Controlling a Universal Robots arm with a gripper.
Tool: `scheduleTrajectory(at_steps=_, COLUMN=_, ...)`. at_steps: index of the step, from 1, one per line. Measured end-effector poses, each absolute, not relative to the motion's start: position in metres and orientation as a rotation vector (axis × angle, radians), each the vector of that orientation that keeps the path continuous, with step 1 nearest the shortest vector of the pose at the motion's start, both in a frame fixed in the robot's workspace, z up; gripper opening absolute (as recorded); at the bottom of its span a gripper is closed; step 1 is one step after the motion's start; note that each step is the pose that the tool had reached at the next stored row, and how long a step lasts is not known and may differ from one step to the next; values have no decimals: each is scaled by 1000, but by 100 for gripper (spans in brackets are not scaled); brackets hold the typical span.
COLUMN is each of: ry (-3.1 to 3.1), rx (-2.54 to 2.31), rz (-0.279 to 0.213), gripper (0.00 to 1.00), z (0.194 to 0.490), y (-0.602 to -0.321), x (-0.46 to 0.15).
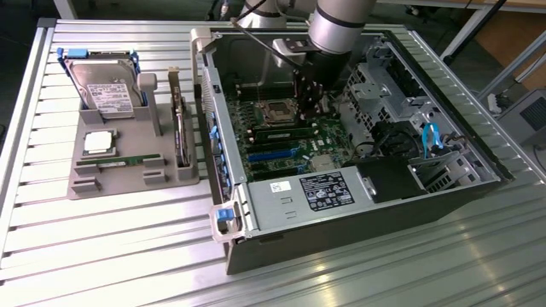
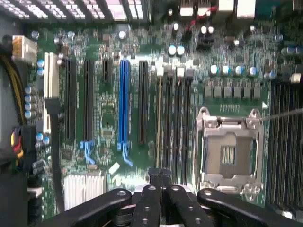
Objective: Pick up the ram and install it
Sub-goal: 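Press down the ram until it locks into place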
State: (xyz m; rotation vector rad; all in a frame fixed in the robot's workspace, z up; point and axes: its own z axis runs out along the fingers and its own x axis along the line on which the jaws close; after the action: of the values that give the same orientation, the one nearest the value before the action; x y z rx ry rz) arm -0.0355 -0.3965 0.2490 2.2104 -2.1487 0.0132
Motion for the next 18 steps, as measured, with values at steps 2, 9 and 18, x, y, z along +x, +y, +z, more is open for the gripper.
scheduleTrajectory(at_steps=2, ry=-2149, rx=2211, rz=13, gripper=10, z=249, y=-397, x=-53)
scheduleTrajectory(at_steps=9, ry=-2149, rx=2210, rz=13, gripper=10, z=239, y=-397, x=-85)
scheduleTrajectory(at_steps=18, ry=-2148, rx=2210, rz=13, gripper=10, z=230, y=-397, x=-99)
